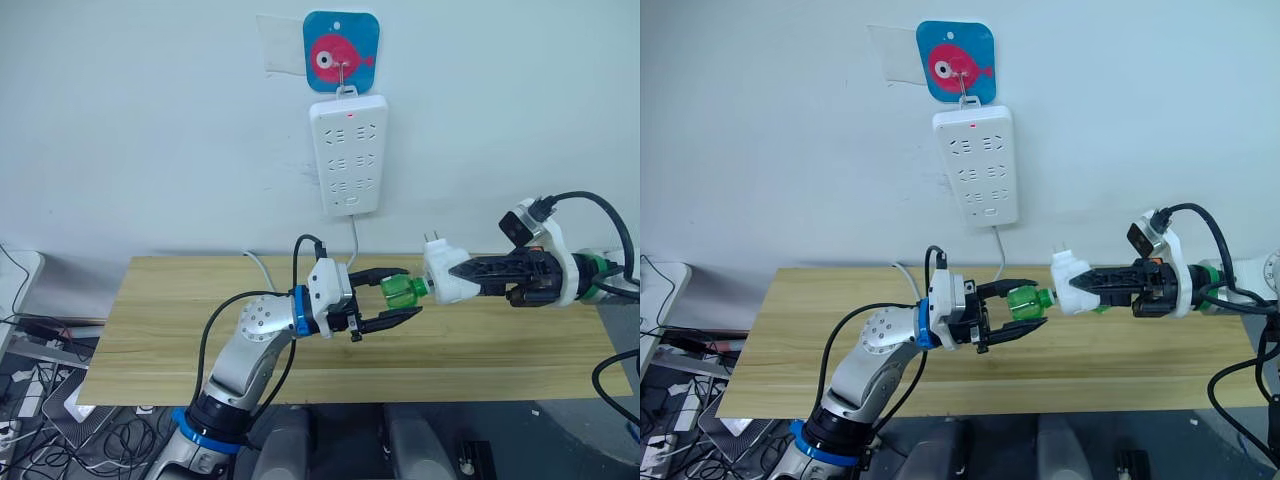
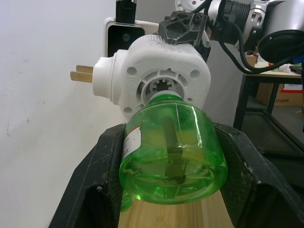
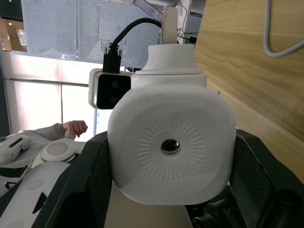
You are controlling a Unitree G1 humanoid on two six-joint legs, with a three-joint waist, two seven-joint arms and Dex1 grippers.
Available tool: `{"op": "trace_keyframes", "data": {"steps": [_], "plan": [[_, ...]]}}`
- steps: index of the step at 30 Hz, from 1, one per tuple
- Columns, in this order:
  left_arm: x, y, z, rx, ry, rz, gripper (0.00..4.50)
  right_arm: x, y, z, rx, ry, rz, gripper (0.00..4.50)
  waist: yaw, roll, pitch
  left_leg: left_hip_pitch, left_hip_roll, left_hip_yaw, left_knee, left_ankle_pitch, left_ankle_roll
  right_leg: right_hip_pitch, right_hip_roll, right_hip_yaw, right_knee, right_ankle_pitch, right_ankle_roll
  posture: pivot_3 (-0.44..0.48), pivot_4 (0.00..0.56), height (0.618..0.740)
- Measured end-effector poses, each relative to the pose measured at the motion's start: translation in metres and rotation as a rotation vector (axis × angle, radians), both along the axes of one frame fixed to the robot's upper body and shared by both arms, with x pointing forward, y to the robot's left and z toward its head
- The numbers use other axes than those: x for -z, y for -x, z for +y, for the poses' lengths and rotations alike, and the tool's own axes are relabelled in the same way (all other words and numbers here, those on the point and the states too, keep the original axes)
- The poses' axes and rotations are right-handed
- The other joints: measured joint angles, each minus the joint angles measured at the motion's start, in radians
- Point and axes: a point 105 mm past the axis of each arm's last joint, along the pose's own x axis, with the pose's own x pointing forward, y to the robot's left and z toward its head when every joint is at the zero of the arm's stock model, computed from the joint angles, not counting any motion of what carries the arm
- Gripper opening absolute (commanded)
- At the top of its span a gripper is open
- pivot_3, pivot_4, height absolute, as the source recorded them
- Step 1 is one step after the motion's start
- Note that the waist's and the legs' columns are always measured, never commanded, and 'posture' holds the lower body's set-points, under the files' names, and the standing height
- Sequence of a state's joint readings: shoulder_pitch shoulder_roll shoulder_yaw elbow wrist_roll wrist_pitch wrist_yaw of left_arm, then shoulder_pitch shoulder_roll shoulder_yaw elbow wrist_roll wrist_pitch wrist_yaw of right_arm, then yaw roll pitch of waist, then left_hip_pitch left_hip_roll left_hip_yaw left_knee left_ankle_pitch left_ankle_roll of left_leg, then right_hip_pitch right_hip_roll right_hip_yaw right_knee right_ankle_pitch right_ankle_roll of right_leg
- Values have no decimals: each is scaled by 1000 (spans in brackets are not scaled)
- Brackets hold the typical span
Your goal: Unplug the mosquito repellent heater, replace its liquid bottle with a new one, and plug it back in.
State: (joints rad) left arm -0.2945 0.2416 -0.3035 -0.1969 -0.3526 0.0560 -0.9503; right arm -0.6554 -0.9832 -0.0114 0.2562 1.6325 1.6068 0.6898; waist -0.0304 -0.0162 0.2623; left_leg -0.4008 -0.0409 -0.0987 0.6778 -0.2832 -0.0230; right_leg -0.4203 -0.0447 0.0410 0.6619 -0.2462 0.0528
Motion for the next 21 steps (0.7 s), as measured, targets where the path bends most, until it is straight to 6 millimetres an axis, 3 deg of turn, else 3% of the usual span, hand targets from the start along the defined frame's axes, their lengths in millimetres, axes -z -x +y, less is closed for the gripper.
{"op": "trace_keyframes", "data": {"steps": [21], "plan": [[-1,-2,0,1,-15,-16,2257,1,3,15,24,82,-81,2964,0,0,0,0,0,0,0,0,0,0,0,0,0,0,0,-43,256,740]]}}
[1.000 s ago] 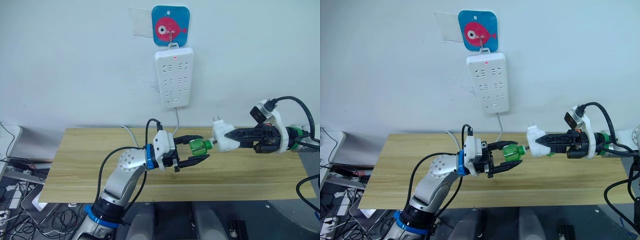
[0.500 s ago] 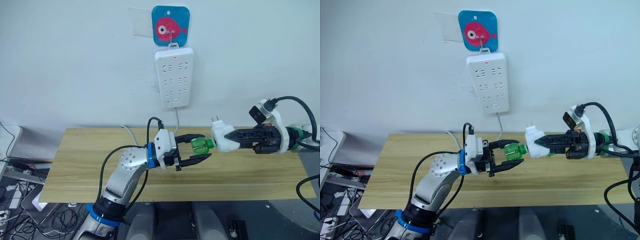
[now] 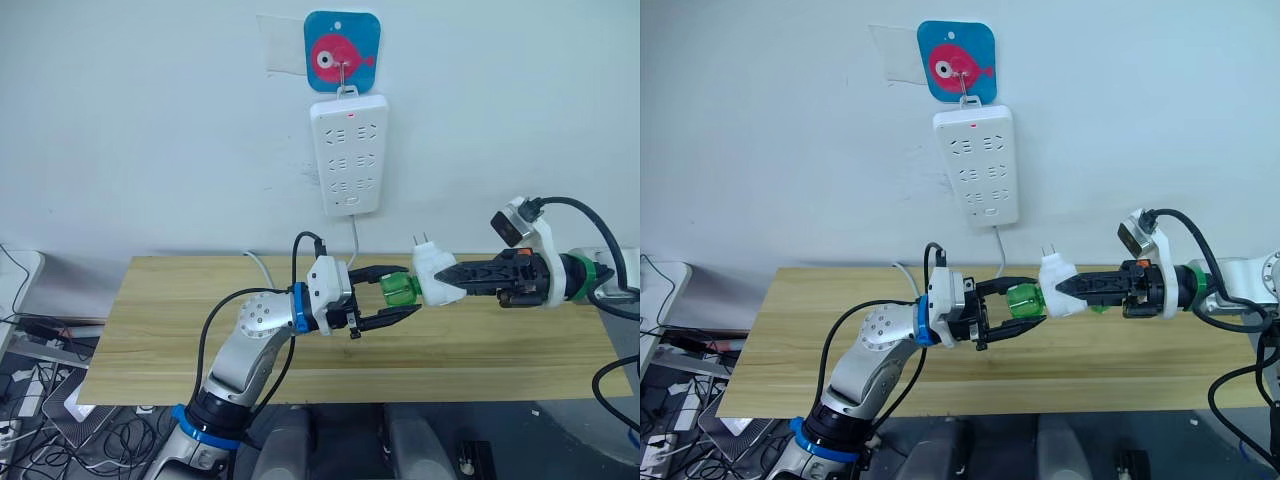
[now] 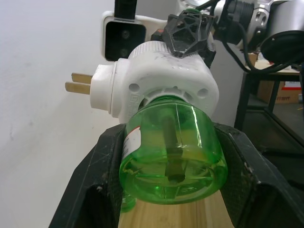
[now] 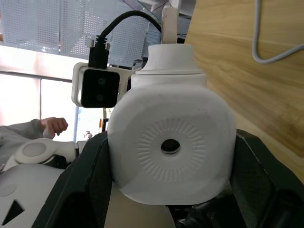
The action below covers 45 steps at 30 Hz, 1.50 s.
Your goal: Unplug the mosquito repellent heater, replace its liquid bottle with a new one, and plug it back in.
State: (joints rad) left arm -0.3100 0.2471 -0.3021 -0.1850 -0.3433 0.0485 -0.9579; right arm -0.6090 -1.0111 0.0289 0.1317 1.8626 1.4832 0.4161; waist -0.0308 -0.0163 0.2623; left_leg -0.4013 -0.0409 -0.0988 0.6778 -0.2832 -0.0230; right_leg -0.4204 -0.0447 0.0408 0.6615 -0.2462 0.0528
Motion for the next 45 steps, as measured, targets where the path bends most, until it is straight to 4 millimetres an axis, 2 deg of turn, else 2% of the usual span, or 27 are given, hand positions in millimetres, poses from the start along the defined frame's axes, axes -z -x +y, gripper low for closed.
{"op": "trace_keyframes", "data": {"steps": [7,11,12,24,30,35,39,42,45], "plan": [[-1,0,2,3,-1,-13,2257,-2,1,3,-2,14,-20,2964,-1,0,0,0,0,0,0,0,0,0,0,0,0,0,0,-49,256,740],[-4,2,-2,22,19,-15,2257,-4,7,10,-61,-9,-13,4300,-1,0,0,0,0,0,0,0,0,0,0,0,-1,0,0,-50,257,740],[-4,4,-5,36,21,-15,2257,-4,11,14,-93,-19,-6,4464,-1,0,0,0,0,0,0,0,0,0,0,0,-1,0,0,-50,257,740],[-5,3,-7,34,32,-5,2257,-1,14,16,-114,-8,8,4464,0,0,0,0,0,-1,0,0,0,0,0,0,-1,0,0,-49,262,740],[-4,-1,-6,12,28,21,2257,3,28,20,-170,-4,27,4464,-1,0,0,0,0,-1,0,0,0,0,0,0,-1,0,0,-49,262,740],[-4,-4,-4,3,34,43,2257,7,39,12,-182,14,61,4464,0,0,0,0,0,-1,0,0,0,0,0,-1,-1,0,0,-49,262,740],[-4,-8,-1,-11,33,52,2257,22,50,-1,-160,75,112,4464,1,-1,0,-1,0,-1,0,0,0,0,0,0,-2,0,0,-45,261,740],[-4,-8,0,-14,33,55,2257,33,47,-16,-105,133,119,3877,1,-1,0,0,0,0,0,0,0,0,0,0,-1,0,0,-44,257,740],[-4,-8,1,-10,32,62,2257,42,24,-40,33,184,77,2869,-1,-1,0,1,0,1,0,0,0,0,1,0,-1,0,0,-46,256,740]]}}
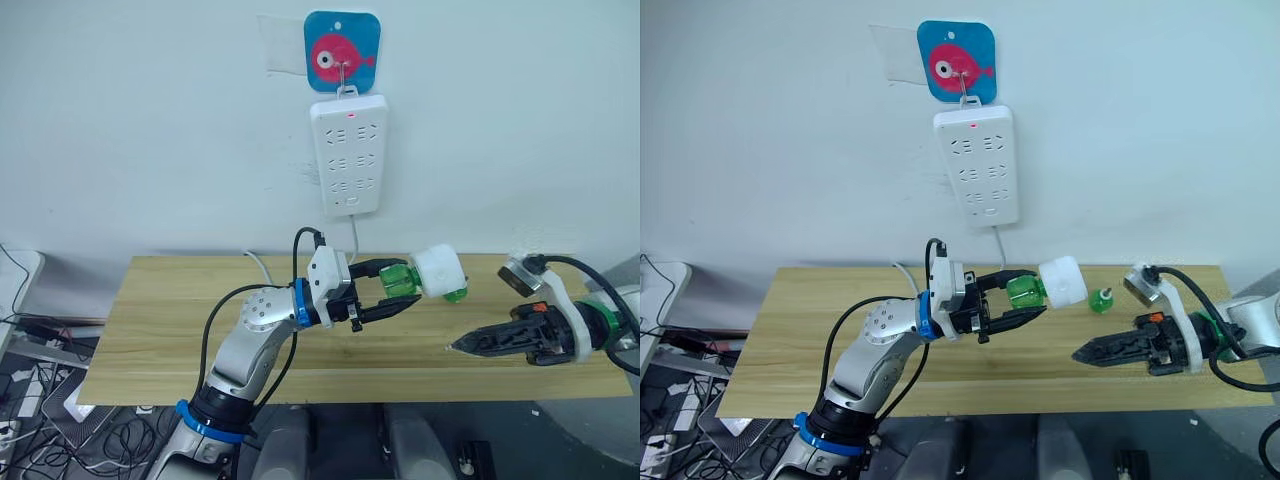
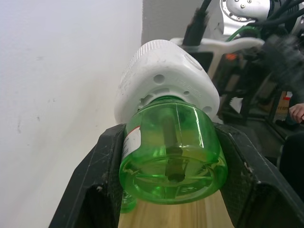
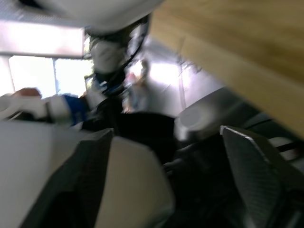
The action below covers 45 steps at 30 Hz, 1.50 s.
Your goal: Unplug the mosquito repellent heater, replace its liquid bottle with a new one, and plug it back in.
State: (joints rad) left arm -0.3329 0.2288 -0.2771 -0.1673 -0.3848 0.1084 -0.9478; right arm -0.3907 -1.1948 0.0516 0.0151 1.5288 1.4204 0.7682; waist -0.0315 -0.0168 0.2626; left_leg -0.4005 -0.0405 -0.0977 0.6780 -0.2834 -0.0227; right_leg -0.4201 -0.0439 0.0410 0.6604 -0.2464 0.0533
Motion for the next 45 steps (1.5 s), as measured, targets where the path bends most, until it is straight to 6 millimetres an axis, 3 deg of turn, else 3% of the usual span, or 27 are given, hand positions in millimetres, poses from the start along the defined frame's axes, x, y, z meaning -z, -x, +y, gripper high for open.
{"op": "trace_keyframes", "data": {"steps": [4,7,8,12,15,27,36,45], "plan": [[0,2,1,11,-3,14,2257,0,-35,-21,129,13,-107,1371,-4,0,0,1,1,1,0,0,0,0,1,1,1,0,0,-45,247,740],[0,6,3,36,-5,46,2257,-10,-66,-17,179,-27,-202,225,-9,0,0,1,2,1,0,0,0,-1,3,2,1,0,0,-42,242,740],[-1,8,3,48,-9,54,2257,-13,-73,-13,185,-44,-223,56,-9,0,0,0,2,0,0,0,0,-1,3,2,2,0,0,-38,240,740],[-2,13,5,75,-25,74,2257,-21,-90,2,186,-81,-267,56,-1,0,0,-1,1,-1,0,0,0,-1,3,1,1,0,0,-28,235,740],[-1,13,7,73,-39,79,2257,-24,-91,7,179,-97,-267,56,5,0,0,-2,0,-2,-1,0,0,-1,1,0,-1,0,0,-22,232,740],[1,11,16,50,-48,90,2257,-41,-63,-15,139,-147,-149,56,1,0,0,-1,0,-1,0,0,0,-1,-1,0,0,0,0,-31,229,740],[-2,11,14,55,-43,81,2257,-37,-38,14,-23,-221,-75,56,1,0,0,-1,0,-1,0,0,0,-1,-1,0,1,0,0,-33,236,740],[-1,12,15,57,-45,82,2257,-37,-37,25,-43,-255,-82,56,2,0,0,-1,-1,0,0,0,0,-1,-1,0,1,0,0,-31,237,740]]}}
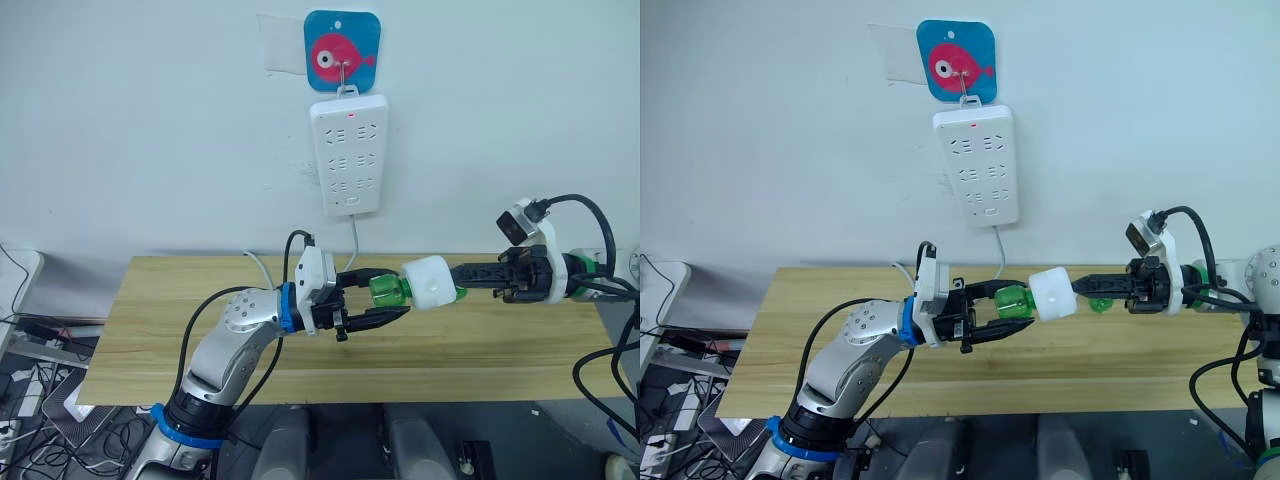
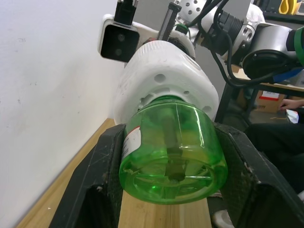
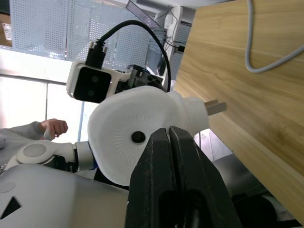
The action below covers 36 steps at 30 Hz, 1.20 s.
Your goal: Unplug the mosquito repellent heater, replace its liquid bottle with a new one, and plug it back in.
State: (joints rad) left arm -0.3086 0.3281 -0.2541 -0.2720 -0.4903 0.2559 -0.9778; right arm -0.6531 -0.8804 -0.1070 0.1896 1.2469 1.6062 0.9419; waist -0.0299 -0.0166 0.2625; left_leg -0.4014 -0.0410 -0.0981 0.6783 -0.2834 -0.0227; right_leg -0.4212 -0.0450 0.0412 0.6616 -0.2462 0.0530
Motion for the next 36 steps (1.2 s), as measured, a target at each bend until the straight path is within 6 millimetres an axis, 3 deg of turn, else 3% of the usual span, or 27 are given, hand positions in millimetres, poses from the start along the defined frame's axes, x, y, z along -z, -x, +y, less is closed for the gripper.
{"op": "trace_keyframes", "data": {"steps": [10,29,36], "plan": [[1,1,0,6,-3,0,2257,-11,10,4,-49,-22,-17,56,0,0,0,0,0,0,0,0,0,0,0,0,0,0,0,-32,240,740],[1,-1,2,-3,-7,-2,2257,-9,8,8,-36,-28,-5,56,0,0,0,0,0,0,0,0,0,0,0,0,0,0,0,-33,242,740],[1,1,1,7,-6,-1,2257,-8,8,0,-10,2,1,56,0,0,0,0,0,0,0,0,0,0,0,0,0,0,0,-33,241,740]]}}
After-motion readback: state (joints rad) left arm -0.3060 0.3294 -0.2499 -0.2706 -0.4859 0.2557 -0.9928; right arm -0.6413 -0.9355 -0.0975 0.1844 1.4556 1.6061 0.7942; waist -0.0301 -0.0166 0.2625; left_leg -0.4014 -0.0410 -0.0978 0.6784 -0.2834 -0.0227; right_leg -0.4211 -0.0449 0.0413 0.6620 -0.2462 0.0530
